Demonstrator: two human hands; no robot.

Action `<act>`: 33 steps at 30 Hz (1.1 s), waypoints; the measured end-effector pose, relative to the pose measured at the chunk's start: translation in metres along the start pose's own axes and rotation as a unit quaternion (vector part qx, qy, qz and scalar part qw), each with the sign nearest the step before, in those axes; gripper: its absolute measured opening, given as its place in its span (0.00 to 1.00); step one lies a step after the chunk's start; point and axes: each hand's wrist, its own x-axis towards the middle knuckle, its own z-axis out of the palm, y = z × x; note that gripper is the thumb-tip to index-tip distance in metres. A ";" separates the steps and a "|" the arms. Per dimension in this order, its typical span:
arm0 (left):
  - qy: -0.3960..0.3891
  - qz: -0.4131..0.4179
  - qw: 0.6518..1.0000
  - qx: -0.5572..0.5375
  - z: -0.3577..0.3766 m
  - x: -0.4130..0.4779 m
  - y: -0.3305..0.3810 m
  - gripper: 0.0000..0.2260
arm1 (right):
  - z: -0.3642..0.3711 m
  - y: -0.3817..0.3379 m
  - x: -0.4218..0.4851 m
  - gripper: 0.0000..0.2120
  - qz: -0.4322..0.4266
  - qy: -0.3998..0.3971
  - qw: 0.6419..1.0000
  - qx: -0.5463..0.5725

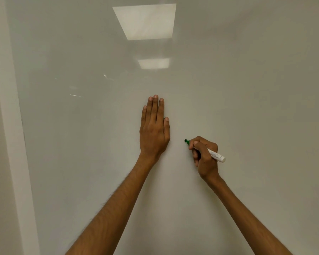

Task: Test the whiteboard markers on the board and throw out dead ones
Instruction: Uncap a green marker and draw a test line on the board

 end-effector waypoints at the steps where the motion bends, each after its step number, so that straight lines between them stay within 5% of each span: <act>1: -0.001 -0.001 1.000 0.000 0.000 0.000 0.000 0.24 | -0.001 -0.002 0.000 0.16 0.021 0.001 1.000 0.005; 4: 0.000 -0.004 1.000 -0.001 -0.001 0.000 0.000 0.24 | 0.001 -0.015 0.011 0.13 0.051 0.017 0.998 0.032; 12: 0.002 -0.004 1.000 0.001 0.000 -0.001 0.000 0.24 | 0.014 -0.078 0.087 0.02 -0.027 0.035 0.999 0.019; 33: 0.009 -0.008 1.000 -0.002 0.000 -0.004 0.000 0.25 | 0.015 -0.035 0.050 0.09 -0.019 0.002 0.999 -0.042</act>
